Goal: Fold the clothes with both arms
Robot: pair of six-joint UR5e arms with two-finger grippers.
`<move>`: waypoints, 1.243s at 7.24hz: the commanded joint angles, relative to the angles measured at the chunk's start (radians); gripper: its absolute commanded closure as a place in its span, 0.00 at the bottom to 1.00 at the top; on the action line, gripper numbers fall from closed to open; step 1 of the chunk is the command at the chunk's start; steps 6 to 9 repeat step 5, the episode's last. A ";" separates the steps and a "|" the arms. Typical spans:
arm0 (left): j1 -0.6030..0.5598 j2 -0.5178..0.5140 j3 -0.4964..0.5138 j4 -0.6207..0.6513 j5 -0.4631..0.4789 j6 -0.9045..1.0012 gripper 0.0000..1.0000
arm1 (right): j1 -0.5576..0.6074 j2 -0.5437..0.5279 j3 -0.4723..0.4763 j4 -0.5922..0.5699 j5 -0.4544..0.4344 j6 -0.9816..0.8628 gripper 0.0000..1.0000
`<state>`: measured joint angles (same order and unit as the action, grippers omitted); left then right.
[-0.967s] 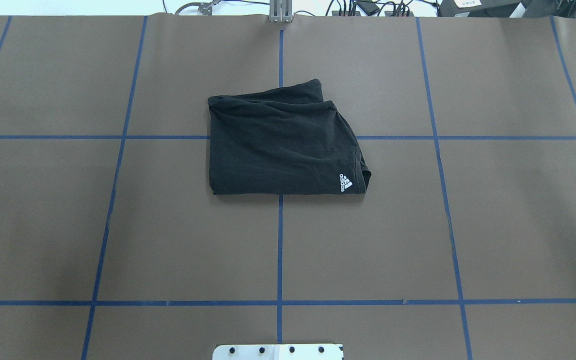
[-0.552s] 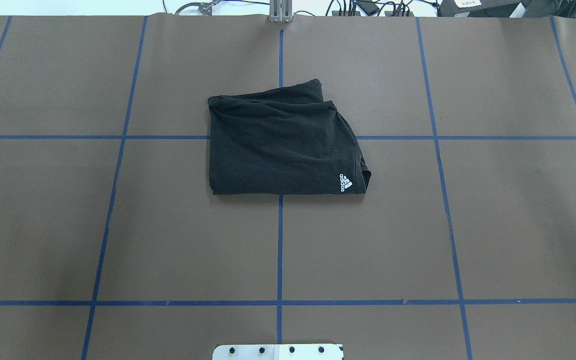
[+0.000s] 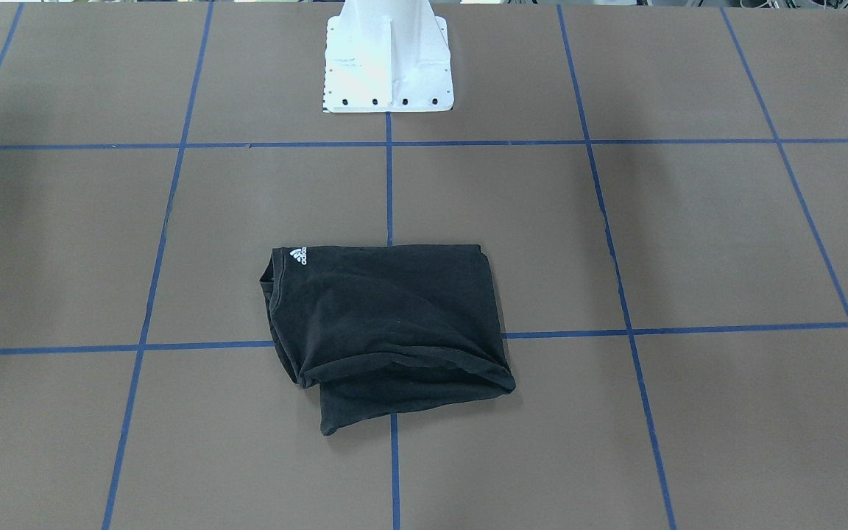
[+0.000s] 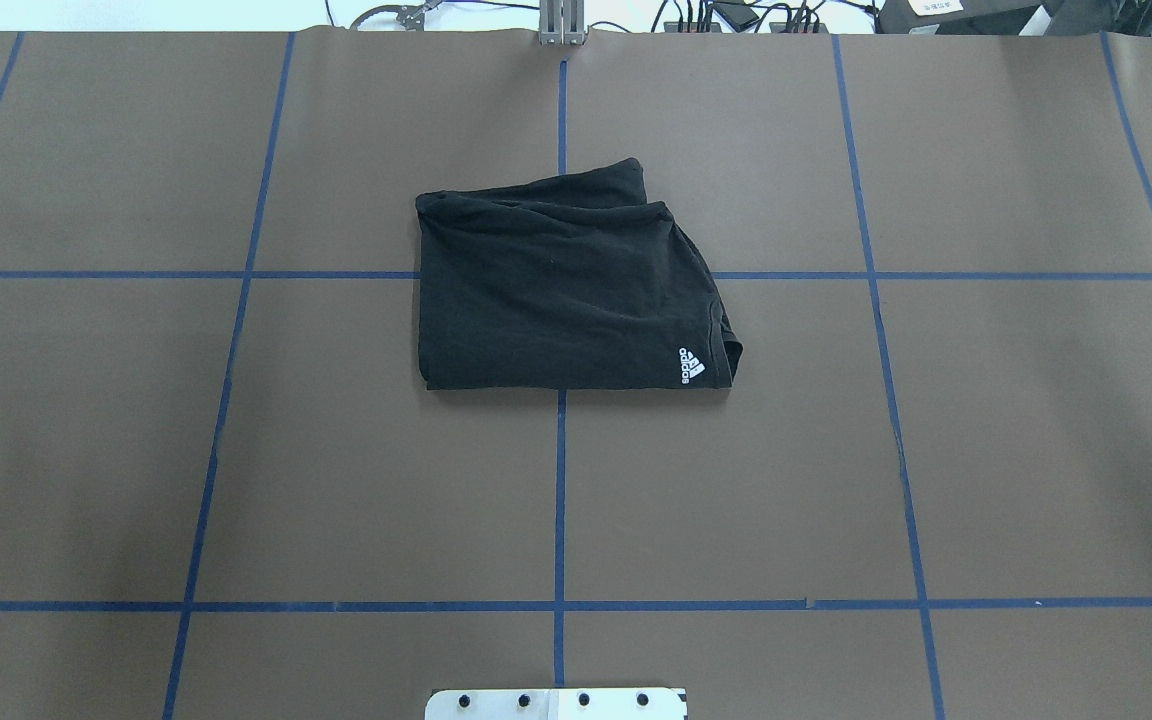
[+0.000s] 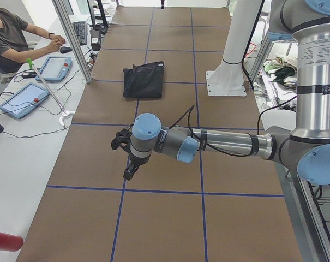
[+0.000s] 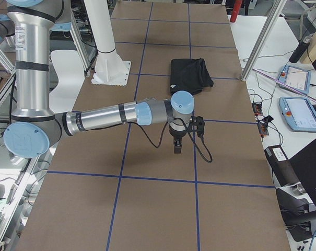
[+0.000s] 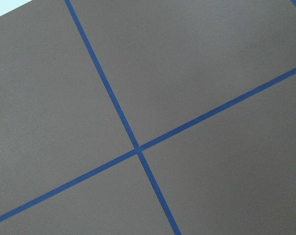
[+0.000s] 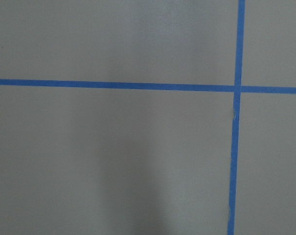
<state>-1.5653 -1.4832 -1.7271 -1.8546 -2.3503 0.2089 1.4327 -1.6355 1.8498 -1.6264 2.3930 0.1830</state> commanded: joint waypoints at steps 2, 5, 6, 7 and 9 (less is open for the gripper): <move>0.001 -0.003 0.007 -0.003 0.000 0.001 0.00 | -0.002 -0.006 -0.004 -0.007 0.002 0.003 0.00; 0.001 -0.011 0.001 -0.003 -0.001 0.001 0.00 | -0.002 0.008 -0.012 -0.006 0.003 0.003 0.00; 0.001 -0.011 0.001 -0.003 -0.001 0.001 0.00 | -0.002 0.008 -0.012 -0.006 0.003 0.003 0.00; 0.001 -0.011 0.001 -0.003 -0.001 0.001 0.00 | -0.002 0.008 -0.012 -0.006 0.003 0.003 0.00; 0.001 -0.011 0.001 -0.003 -0.001 0.001 0.00 | -0.002 0.008 -0.012 -0.006 0.003 0.003 0.00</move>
